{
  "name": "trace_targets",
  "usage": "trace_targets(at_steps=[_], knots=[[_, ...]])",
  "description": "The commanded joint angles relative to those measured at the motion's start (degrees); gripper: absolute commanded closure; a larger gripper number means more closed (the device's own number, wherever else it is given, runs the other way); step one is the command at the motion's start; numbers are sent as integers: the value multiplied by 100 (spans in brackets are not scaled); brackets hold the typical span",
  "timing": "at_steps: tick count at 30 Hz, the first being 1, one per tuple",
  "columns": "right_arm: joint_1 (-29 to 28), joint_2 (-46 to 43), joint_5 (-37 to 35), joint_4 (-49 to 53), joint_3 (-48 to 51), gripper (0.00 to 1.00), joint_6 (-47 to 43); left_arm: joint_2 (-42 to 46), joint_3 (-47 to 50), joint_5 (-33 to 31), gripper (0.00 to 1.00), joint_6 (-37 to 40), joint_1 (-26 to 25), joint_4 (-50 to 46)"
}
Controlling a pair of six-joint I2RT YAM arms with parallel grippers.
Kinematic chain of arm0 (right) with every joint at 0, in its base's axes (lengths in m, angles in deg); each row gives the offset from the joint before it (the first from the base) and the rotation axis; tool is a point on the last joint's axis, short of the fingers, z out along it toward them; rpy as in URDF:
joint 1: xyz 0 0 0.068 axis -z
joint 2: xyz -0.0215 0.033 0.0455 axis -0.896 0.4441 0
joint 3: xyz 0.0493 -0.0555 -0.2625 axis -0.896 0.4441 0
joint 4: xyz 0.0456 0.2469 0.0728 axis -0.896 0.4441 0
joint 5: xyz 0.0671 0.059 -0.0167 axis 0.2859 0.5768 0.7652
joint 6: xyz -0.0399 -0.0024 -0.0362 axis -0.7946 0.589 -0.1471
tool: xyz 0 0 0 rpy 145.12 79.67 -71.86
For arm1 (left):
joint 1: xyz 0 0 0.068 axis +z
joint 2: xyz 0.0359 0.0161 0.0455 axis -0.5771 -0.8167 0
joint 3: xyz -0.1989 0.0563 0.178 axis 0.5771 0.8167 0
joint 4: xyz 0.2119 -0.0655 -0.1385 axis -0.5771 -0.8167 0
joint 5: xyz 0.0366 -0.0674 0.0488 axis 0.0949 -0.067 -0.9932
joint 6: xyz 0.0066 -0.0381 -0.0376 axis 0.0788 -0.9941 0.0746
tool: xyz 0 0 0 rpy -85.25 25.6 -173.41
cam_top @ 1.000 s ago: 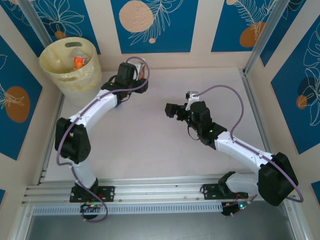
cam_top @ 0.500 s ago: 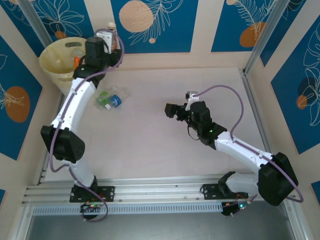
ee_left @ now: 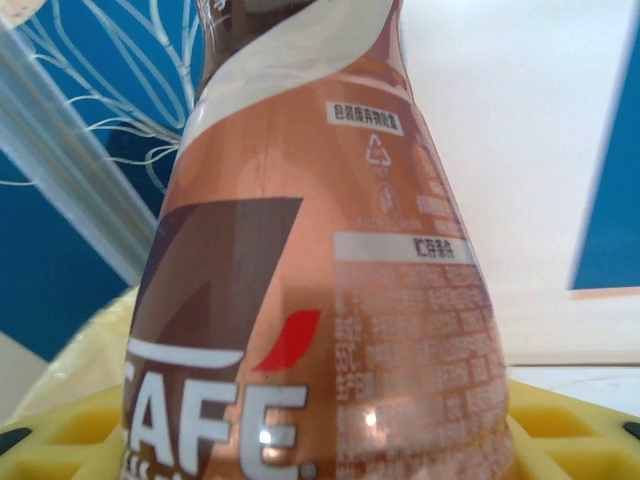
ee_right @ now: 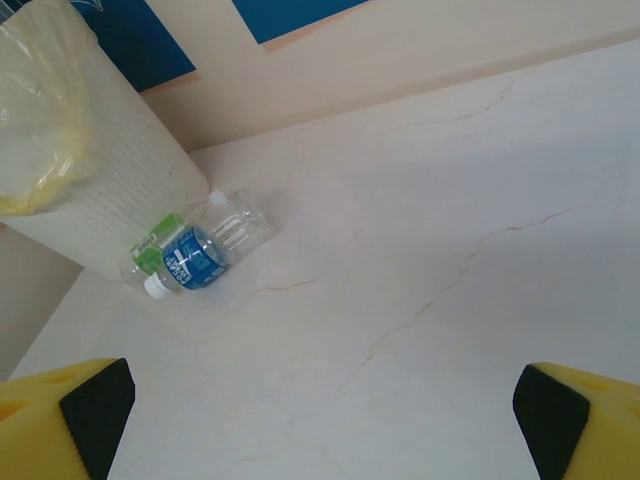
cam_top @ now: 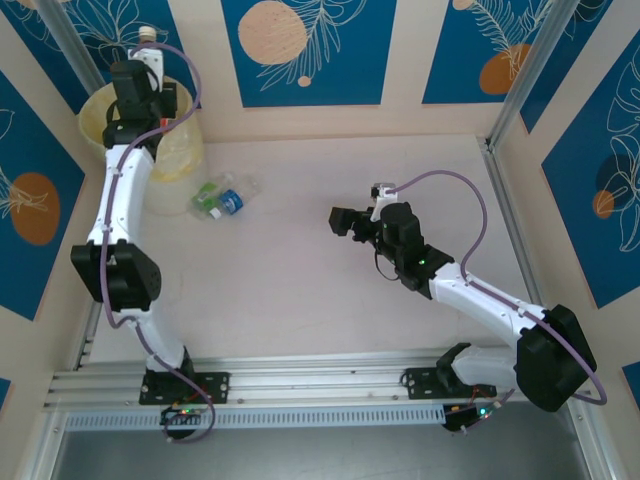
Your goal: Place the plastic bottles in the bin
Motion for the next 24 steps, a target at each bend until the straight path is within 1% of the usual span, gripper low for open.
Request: trace_targets(at_steps=[1, 6, 11, 14, 15, 19, 22, 24], knots=[[31, -55, 28, 63, -145, 0, 109, -137, -192, -211, 41, 476, 269, 212], [26, -25, -1, 96, -205, 0, 154, -314, -192, 65, 40, 292, 730, 179], [13, -11, -14, 122, -222, 0, 176, -533, -196, 77, 39, 377, 1040, 96], [13, -4, -32, 134, -229, 0, 137, -560, -240, 217, 36, 213, 1240, 32], [15, 6, -43, 129, -223, 0, 132, -597, -308, 231, 33, 185, 1282, -16], [6, 83, -12, 87, -256, 0, 119, -757, -753, 242, 10, 69, 1301, -326], [13, 129, 29, 109, -308, 0, 119, -805, -1060, 262, 0, -195, 1296, -523], [13, 129, 39, 139, -340, 0, 119, -798, -1256, 243, 0, -358, 1301, -670]])
